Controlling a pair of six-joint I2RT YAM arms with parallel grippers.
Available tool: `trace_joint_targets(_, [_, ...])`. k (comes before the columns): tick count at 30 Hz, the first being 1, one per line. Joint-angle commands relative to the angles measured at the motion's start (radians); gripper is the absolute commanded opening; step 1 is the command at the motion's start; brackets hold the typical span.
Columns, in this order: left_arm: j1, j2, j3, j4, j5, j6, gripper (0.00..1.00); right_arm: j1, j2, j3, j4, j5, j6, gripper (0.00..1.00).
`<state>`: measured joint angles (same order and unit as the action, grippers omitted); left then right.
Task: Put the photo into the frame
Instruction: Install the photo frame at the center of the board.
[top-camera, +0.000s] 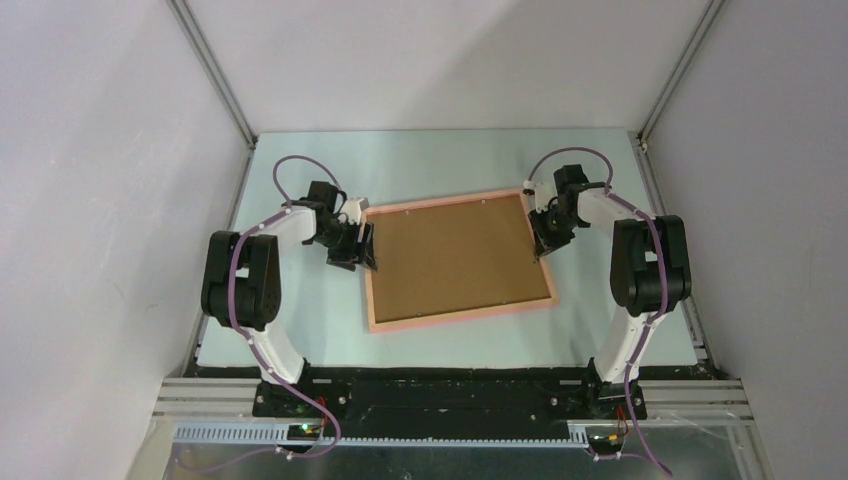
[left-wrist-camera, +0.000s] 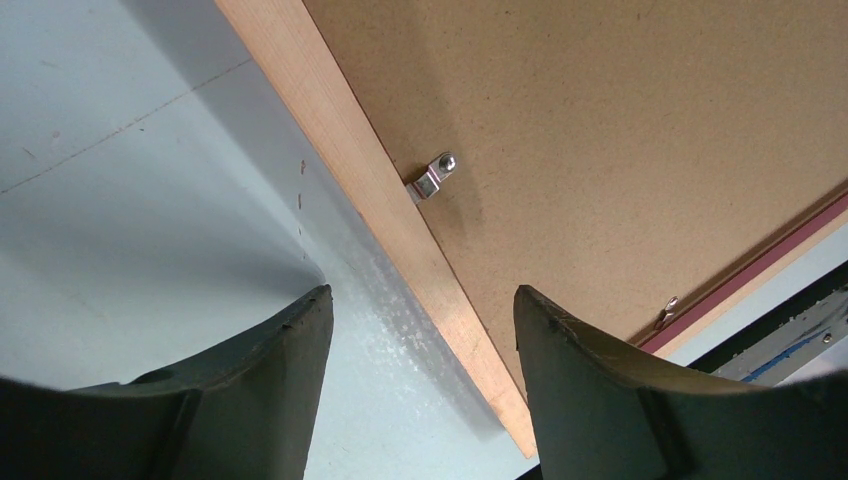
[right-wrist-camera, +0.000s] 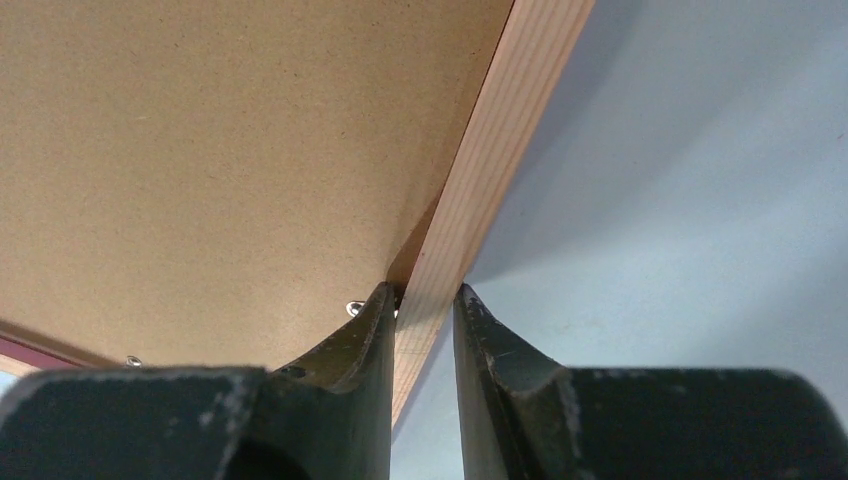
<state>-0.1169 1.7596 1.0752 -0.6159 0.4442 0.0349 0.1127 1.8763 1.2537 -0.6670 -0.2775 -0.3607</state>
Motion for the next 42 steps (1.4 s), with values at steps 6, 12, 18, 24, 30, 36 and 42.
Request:
trace_joint_targets(6, [0.007, -0.012, 0.034, -0.002, -0.010, 0.016, 0.71, 0.011, 0.018, -0.022, -0.064, 0.009, -0.111, 0.30])
trace_joint_targets(12, [0.008, -0.010, 0.035, -0.002, -0.014, 0.016, 0.71, 0.009, 0.012, -0.021, -0.073, 0.016, -0.151, 0.33])
trace_joint_targets(18, [0.007, -0.007, 0.035, -0.004, -0.018, 0.015, 0.72, 0.010, 0.009, -0.022, -0.085, 0.005, -0.173, 0.35])
trace_joint_targets(24, [0.007, -0.008, 0.035, -0.004, -0.019, 0.015, 0.71, 0.004, 0.001, -0.022, -0.087, 0.004, -0.182, 0.37])
trace_joint_targets(30, [0.007, -0.009, 0.036, -0.004, -0.022, 0.014, 0.72, -0.005, -0.020, -0.020, -0.084, -0.007, -0.171, 0.42])
trace_joint_targets(36, [0.008, -0.009, 0.035, -0.002, -0.023, 0.014, 0.72, -0.045, -0.048, 0.016, -0.094, -0.083, -0.119, 0.48])
trace_joint_targets(42, [0.008, -0.009, 0.035, -0.003, -0.024, 0.013, 0.72, -0.080, -0.066, 0.048, -0.101, -0.137, -0.074, 0.51])
